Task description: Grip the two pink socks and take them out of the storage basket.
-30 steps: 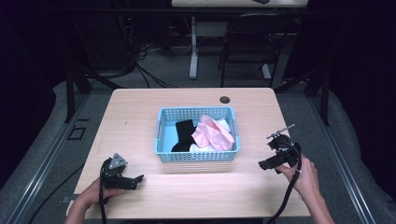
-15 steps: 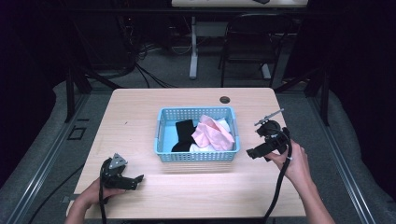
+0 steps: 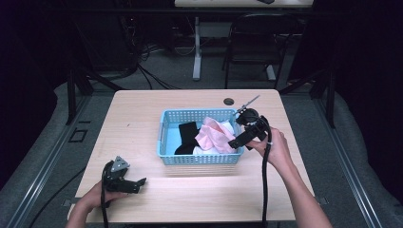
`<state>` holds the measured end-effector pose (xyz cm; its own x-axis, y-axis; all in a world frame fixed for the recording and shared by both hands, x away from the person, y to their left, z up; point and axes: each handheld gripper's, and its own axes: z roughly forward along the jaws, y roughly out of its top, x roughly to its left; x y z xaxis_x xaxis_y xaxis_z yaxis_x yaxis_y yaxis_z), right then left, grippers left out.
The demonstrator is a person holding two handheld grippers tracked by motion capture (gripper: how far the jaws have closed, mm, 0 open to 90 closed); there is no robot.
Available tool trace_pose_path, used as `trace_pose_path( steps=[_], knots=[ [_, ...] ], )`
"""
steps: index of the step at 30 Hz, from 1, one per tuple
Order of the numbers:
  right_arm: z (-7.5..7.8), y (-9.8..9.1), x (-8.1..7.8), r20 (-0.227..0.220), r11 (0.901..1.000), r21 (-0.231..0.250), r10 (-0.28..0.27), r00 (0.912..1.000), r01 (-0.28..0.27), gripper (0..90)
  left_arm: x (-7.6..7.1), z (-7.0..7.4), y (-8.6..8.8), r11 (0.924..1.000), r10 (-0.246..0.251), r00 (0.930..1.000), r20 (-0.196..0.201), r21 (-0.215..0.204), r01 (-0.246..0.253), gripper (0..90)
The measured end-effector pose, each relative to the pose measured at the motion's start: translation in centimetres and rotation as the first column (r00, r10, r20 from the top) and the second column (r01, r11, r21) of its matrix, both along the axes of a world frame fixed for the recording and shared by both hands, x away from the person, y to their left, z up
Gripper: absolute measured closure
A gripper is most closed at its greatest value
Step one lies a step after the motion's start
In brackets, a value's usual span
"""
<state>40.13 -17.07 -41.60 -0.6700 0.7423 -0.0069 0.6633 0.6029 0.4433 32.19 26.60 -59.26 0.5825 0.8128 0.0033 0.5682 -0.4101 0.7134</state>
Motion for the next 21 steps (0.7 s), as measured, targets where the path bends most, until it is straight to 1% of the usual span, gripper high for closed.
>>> trace_pose_path(
  steps=[2, 3, 4, 5, 6, 8, 10, 11, 12, 15, 16, 18, 19, 21],
  knots=[
    [-0.3, 0.9, 0.6, 0.006, 0.9997, 0.023, 0.001, 1.0, -0.002, 7.4, 0.0, 0.0, 0.0, 1.0, 0.0, 1.0, 0.0, -0.001, 0.0, 0.0],
    [-0.3, 1.3, 0.9, 0.002, 0.9999, 0.013, 0.011, 0.9999, -0.011, 9.1, 0.0, 0.0, 0.0, 1.0, 0.0, 1.0, 0.0, 0.0, 0.0, 0.0],
    [-0.5, 1.6, 1.2, -0.004, 0.9997, 0.016, 0.02, 0.9998, -0.019, 12.7, 0.0, 0.0, 0.0, 1.0, -0.001, 1.0, 0.0, 0.0, 0.001, 0.0],
    [-0.7, 2.0, 1.5, -0.01, 0.9994, 0.022, 0.027, 0.9996, -0.027, 14.2, 0.0, 0.0, 0.0, 1.0, -0.002, 1.0, 0.001, 0.002, 0.002, 0.0],
    [-0.9, 2.4, 1.9, -0.017, 0.9993, 0.017, 0.035, 0.9993, -0.034, 15.0, 0.0, 0.0, 0.0, 1.0, 0.0, 1.0, 0.0, 0.0, 0.0, 0.0],
    [-1.4, 3.2, 2.4, -0.033, 0.9991, 0.004, 0.043, 0.9985, -0.043, 24.7, 0.0, 0.0, 0.0, 1.0, 0.0, 1.0, 0.0, 0.0, 0.0, 0.0],
    [-2.0, 3.8, 3.0, -0.039, 0.9988, 0.005, 0.049, 0.998, -0.049, 28.7, 0.0, 0.0, 0.0, 1.0, -0.002, 1.0, 0.001, 0.002, 0.002, 0.0],
    [-2.2, 4.1, 3.2, -0.045, 0.9985, -0.007, 0.054, 0.9975, -0.054, 30.5, 0.0, 0.0, 0.0, 1.0, 0.001, 1.0, 0.0, -0.001, -0.001, 0.0],
    [-2.5, 4.3, 3.5, -0.052, 0.9983, -0.004, 0.057, 0.997, -0.057, 33.3, 0.0, 0.0, 0.0, 1.0, 0.0, 1.0, 0.0, -0.001, 0.0, 0.0],
    [-3.2, 5.0, 4.4, -0.065, 0.9976, -0.016, 0.066, 0.9957, -0.067, 38.2, 0.0, 0.0, 0.0, 1.0, 0.0, 1.0, 0.0, -0.001, 0.0, 0.0],
    [-3.5, 5.2, 4.6, -0.072, 0.9978, -0.013, 0.065, 0.9953, -0.066, 39.5, 0.0, 0.0, 0.0, 1.0, 0.0, 1.0, 0.0, -0.001, 0.0, 0.0],
    [-3.9, 5.5, 5.1, -0.079, 0.9974, -0.034, 0.061, 0.995, -0.064, 41.9, 0.0, 0.0, 0.0, 1.0, 0.0, 1.0, 0.0, 0.0, 0.0, 0.0],
    [-4.2, 5.6, 5.4, -0.08, 0.9978, -0.031, 0.056, 0.9952, -0.058, 42.4, 0.0, 0.0, 0.0, 1.0, 0.0, 1.0, 0.0, 0.0, 0.0, 0.0],
    [-4.5, 5.8, 5.7, -0.088, 0.9971, -0.051, 0.052, 0.9947, -0.057, 43.6, 0.0, 0.0, 0.0, 1.0, 0.0, 1.0, 0.0, -0.001, 0.0, 0.0]
  ],
)
